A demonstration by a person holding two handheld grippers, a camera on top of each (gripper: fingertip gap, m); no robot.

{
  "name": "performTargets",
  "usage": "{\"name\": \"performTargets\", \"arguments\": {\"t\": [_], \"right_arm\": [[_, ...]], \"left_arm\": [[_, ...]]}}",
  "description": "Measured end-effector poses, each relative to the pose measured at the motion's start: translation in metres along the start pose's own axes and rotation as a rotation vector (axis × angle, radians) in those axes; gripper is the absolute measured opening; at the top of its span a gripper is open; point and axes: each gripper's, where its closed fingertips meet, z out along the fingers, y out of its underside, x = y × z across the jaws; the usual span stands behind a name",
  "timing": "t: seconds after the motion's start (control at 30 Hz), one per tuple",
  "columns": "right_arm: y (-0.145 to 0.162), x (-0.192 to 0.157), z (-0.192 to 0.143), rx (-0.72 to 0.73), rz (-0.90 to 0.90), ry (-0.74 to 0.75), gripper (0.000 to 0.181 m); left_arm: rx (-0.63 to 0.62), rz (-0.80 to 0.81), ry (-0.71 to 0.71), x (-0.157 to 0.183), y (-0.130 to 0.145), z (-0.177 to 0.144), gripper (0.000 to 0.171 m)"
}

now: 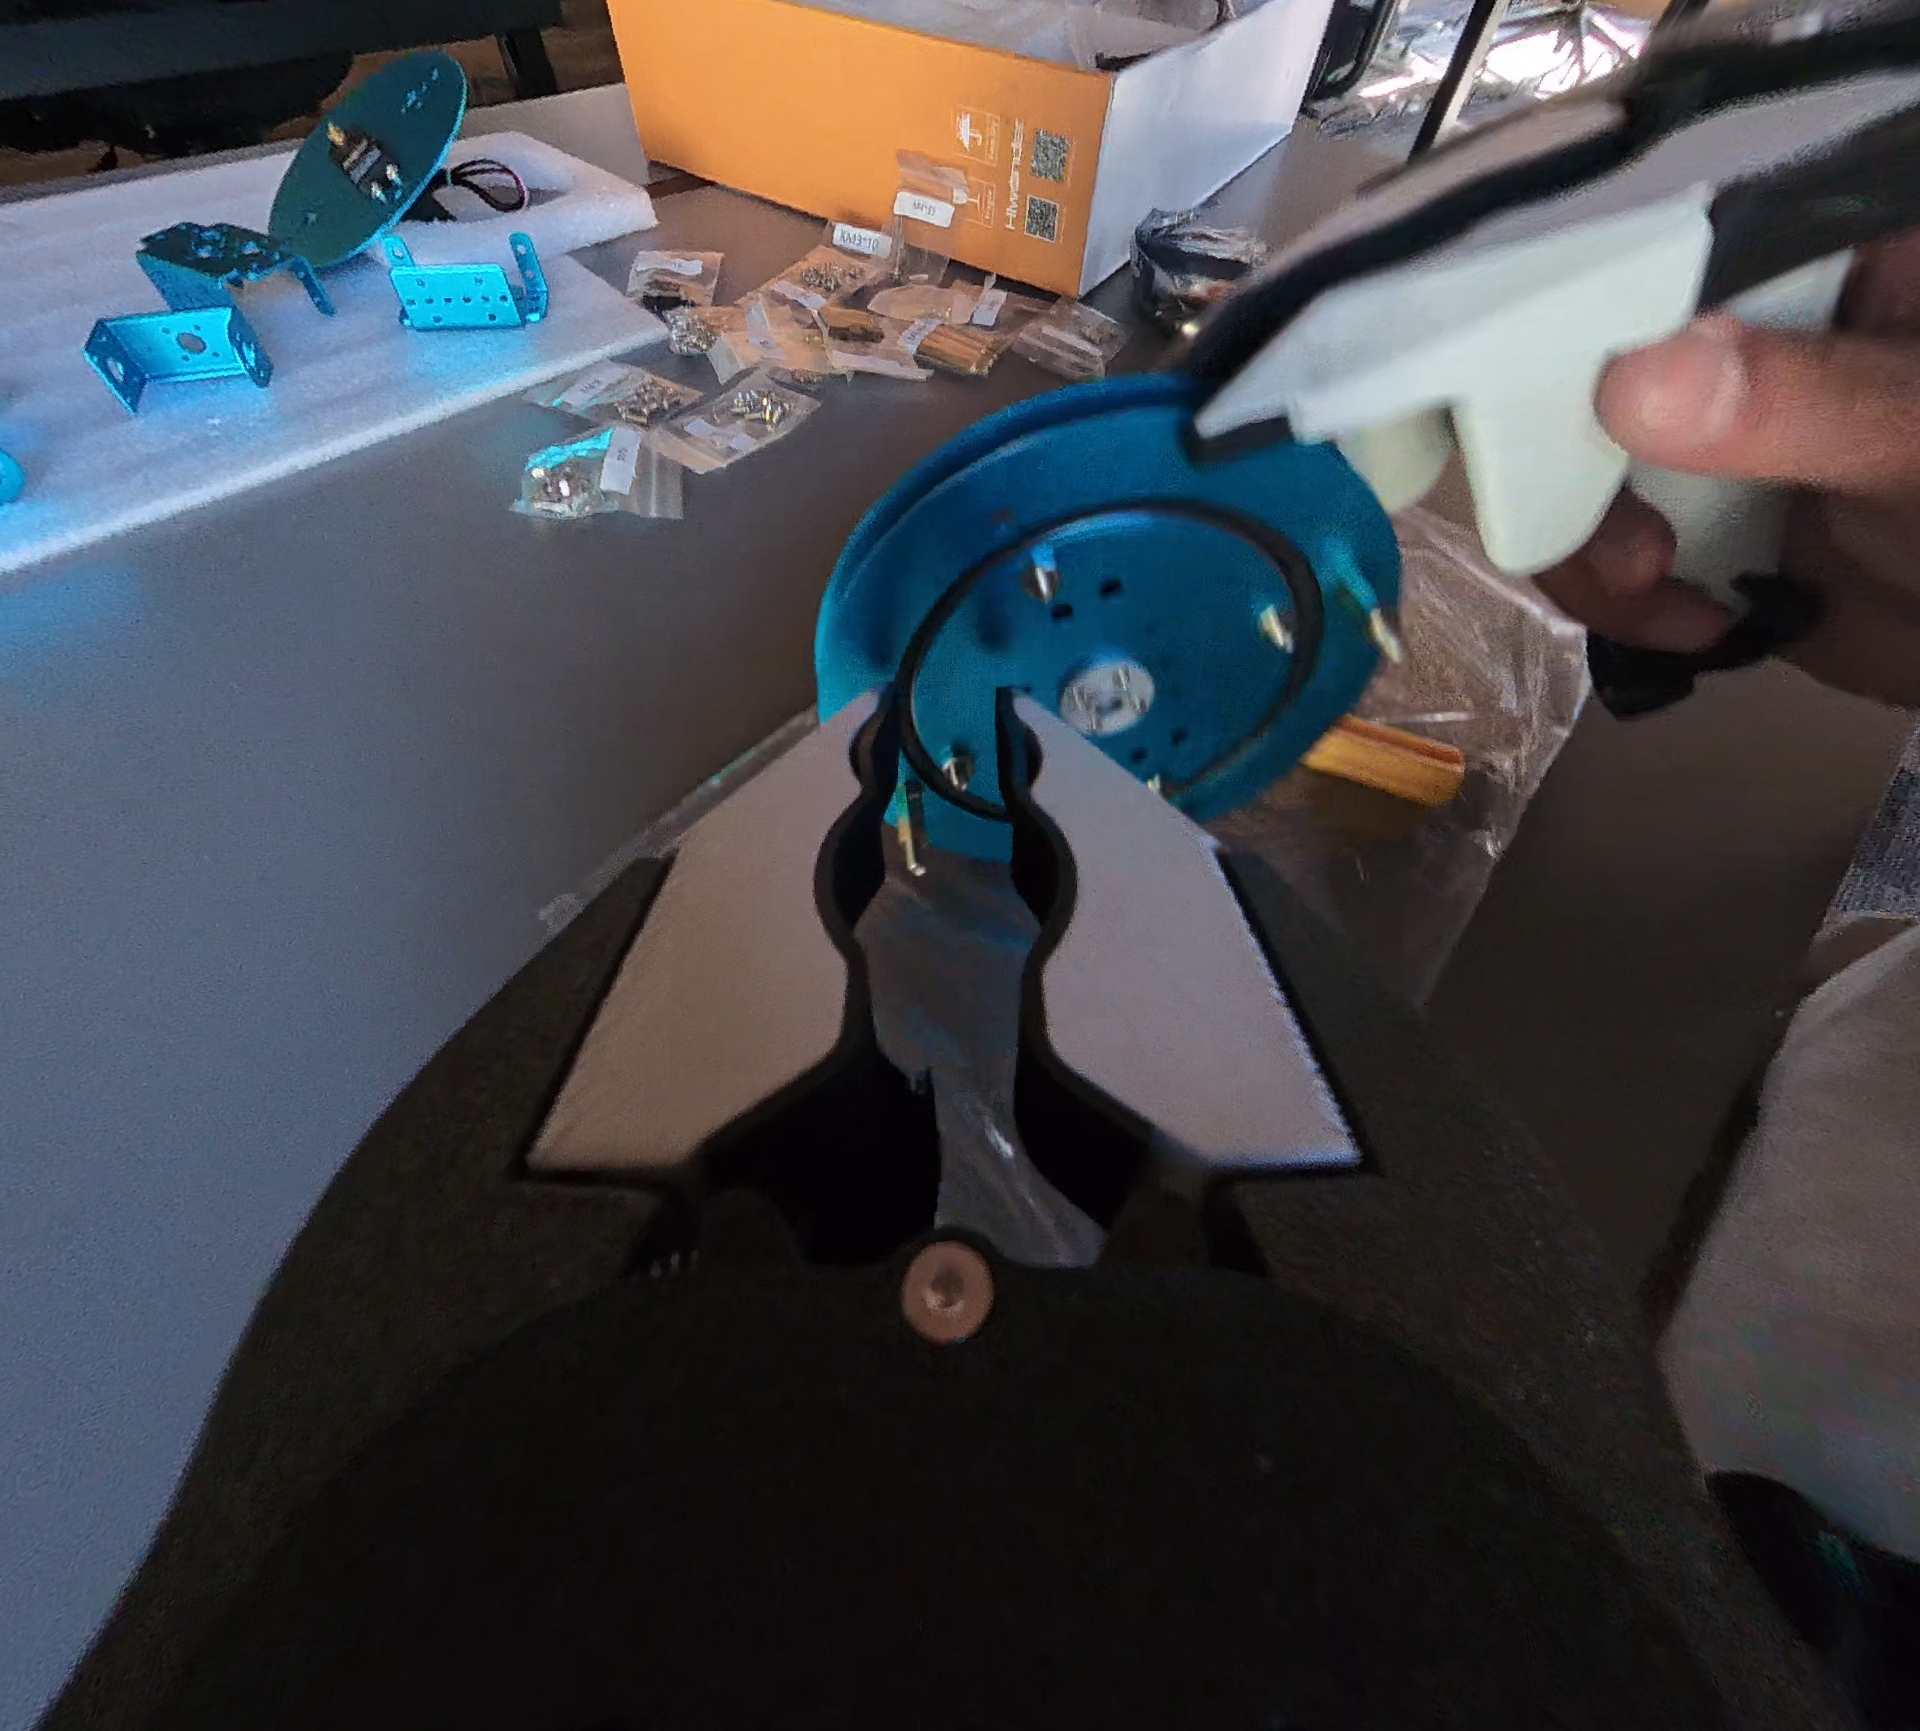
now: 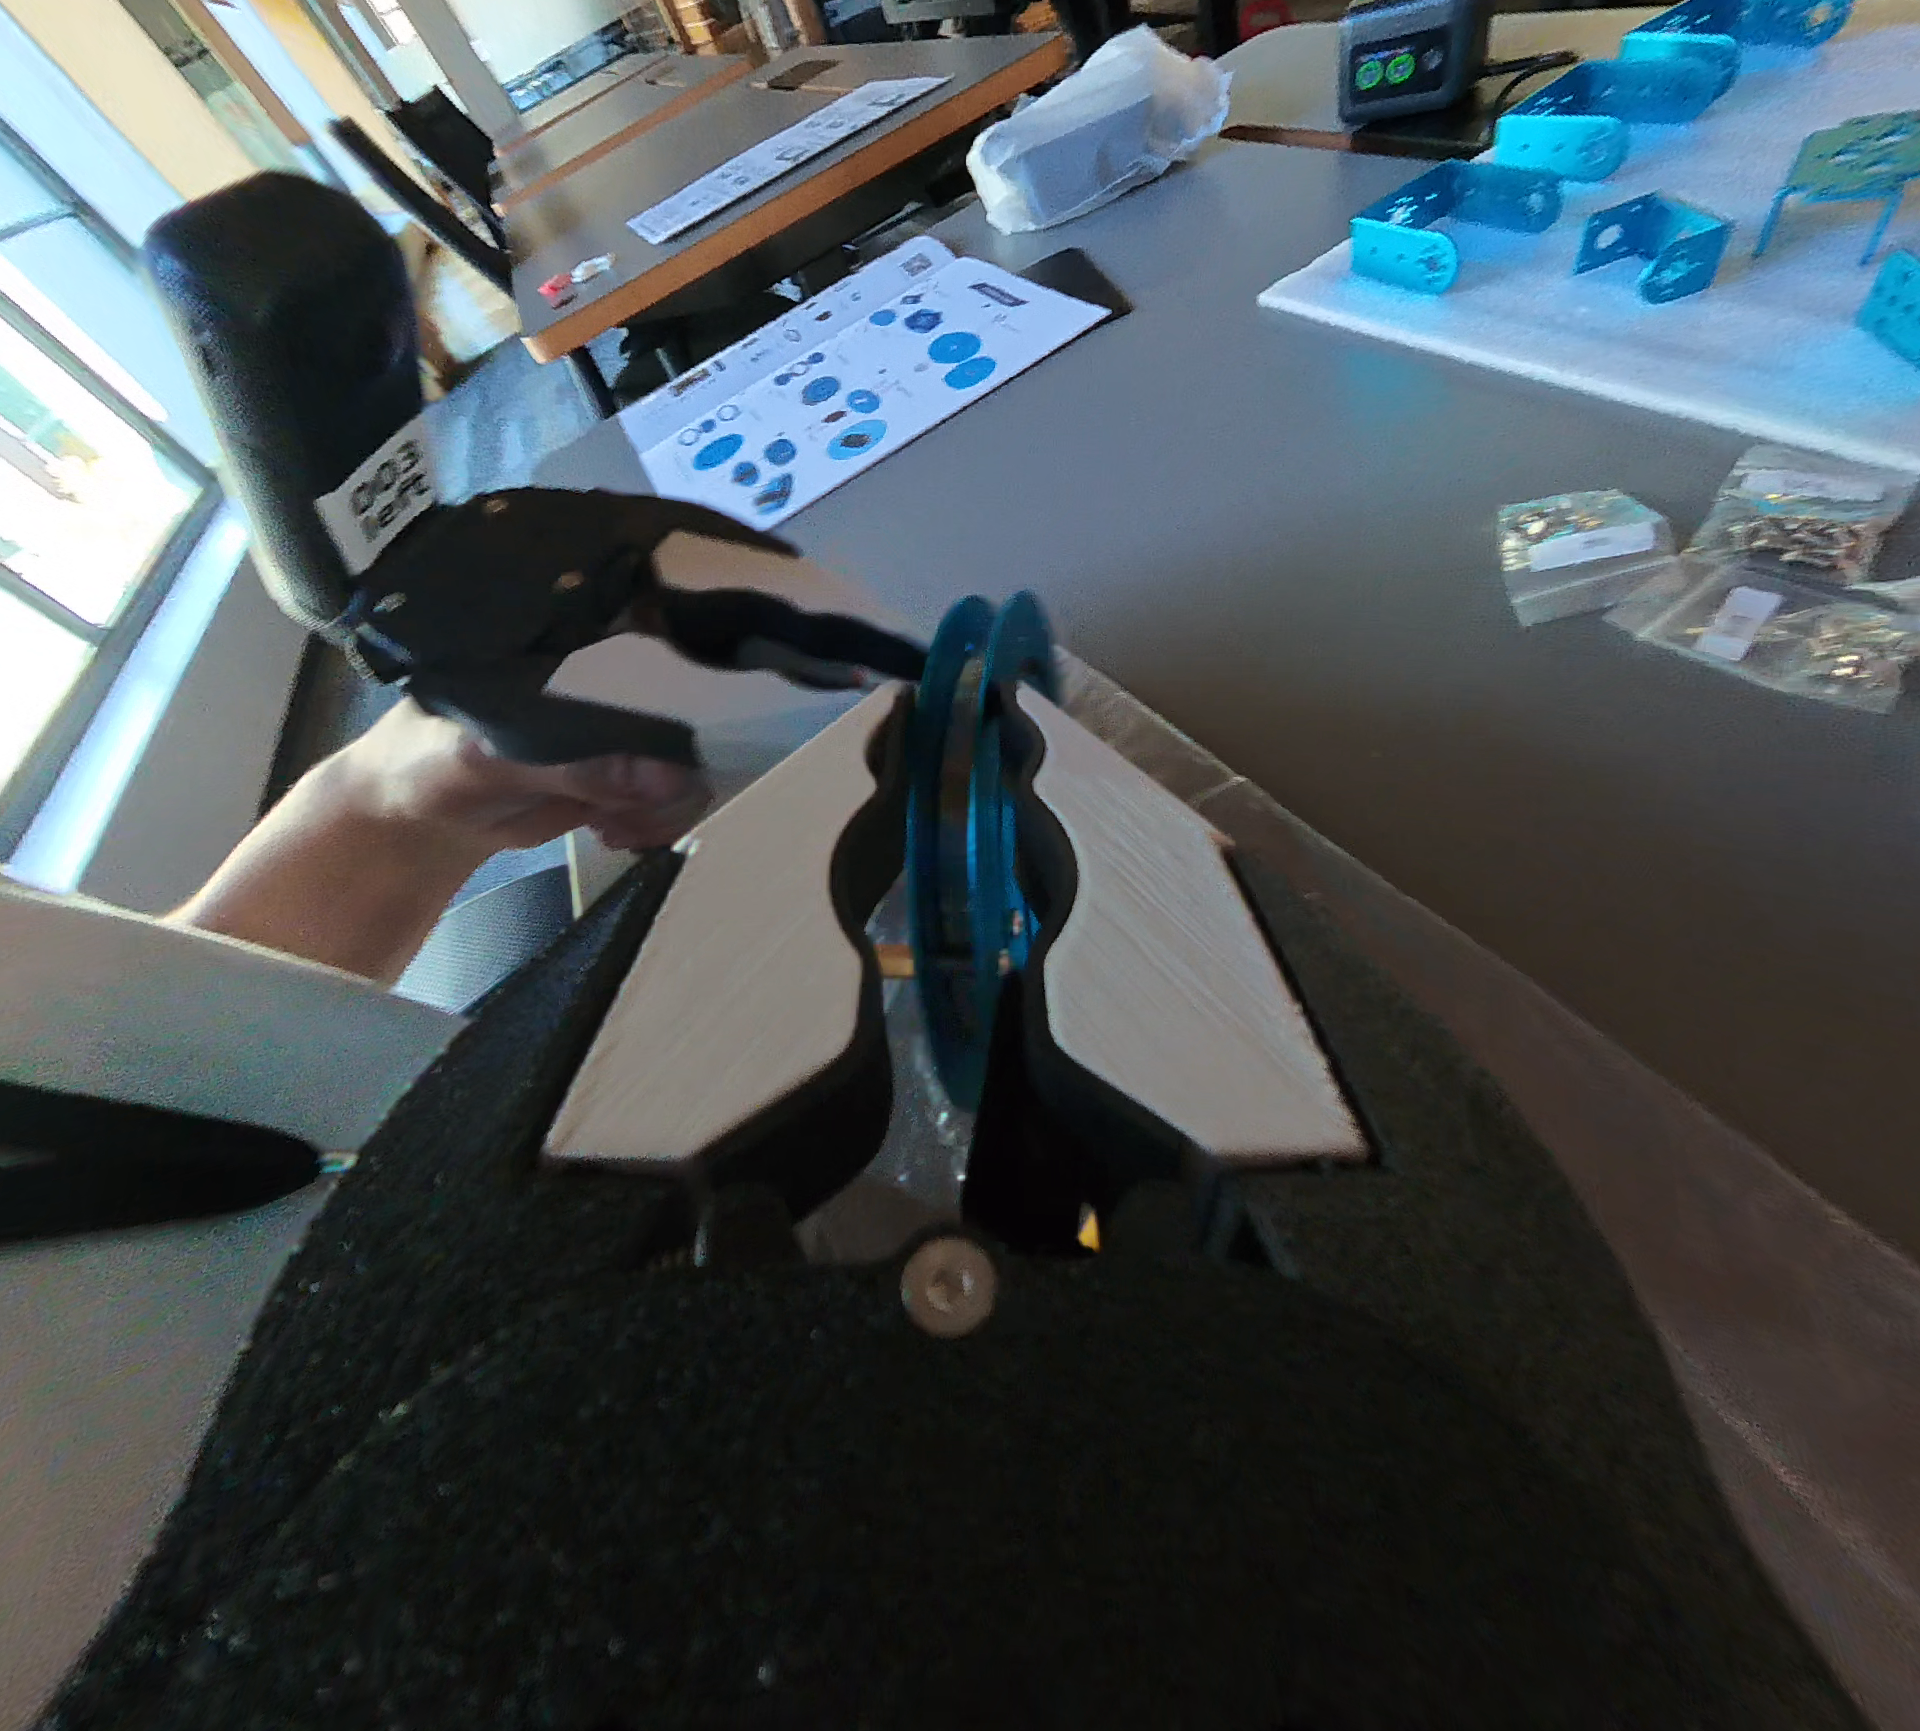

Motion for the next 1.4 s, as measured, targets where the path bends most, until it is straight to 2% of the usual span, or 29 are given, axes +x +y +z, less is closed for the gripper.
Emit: {"name": "performTargets", "arguments": {"t": [0.17,0.3,0.4,0.57,0.7,0.87,1.03,1.1,1.13,1.2,1.27,1.33,1.4], "right_arm": [[-0.003,0.009,0.003,-0.013,-0.052,0.058,0.012],[-0.003,0.009,0.003,-0.012,-0.054,0.062,0.012],[-0.002,0.008,0.001,-0.007,-0.06,0.07,0.012],[-0.001,0.006,-0.002,-0.006,-0.05,0.075,0.013],[-0.001,0.007,-0.002,-0.013,-0.069,0.102,0.012],[0.001,-0.001,0.002,-0.014,-0.062,0.07,0.013],[0.005,-0.01,0.002,-0.03,-0.054,0.016,0.014],[0.007,-0.016,0.001,-0.042,-0.053,-0.028,0.016],[0.009,-0.022,0.001,-0.051,-0.052,-0.076,0.018],[0.014,-0.037,-0.002,-0.084,-0.043,-0.211,0.018],[0.012,-0.047,-0.01,-0.084,-0.044,-0.35,0.031],[-0.003,-0.04,-0.029,-0.048,-0.04,-0.461,0.031],[-0.007,-0.011,-0.037,-0.058,-0.144,-0.474,0.029]], "left_arm": [[-0.069,0.021,-0.063,-0.002,0.027,-0.017,0.021],[-0.063,-0.043,-0.078,-0.015,0.025,-0.021,0.021],[-0.094,-0.049,-0.01,-0.017,0.022,-0.014,0.021],[-0.204,0.047,0.085,-0.015,0.029,0.01,0.023],[-0.284,0.089,0.114,-0.012,0.033,0.01,0.021],[-0.325,-0.065,0.153,-0.01,0.038,0.006,0.018],[-0.412,-0.105,0.245,-0.003,0.051,0.008,0.018],[-0.413,-0.115,0.265,-0.003,0.05,0.011,0.015],[-0.409,-0.124,0.282,-0.001,0.049,0.011,0.006],[-0.409,-0.124,0.306,-0.001,0.048,0.012,0.005],[-0.429,-0.11,0.355,0.001,0.05,0.01,0.005],[-0.454,-0.102,0.397,0.001,0.052,0.007,0.005],[-0.476,-0.097,0.431,0.0,0.055,0.006,0.004]]}}
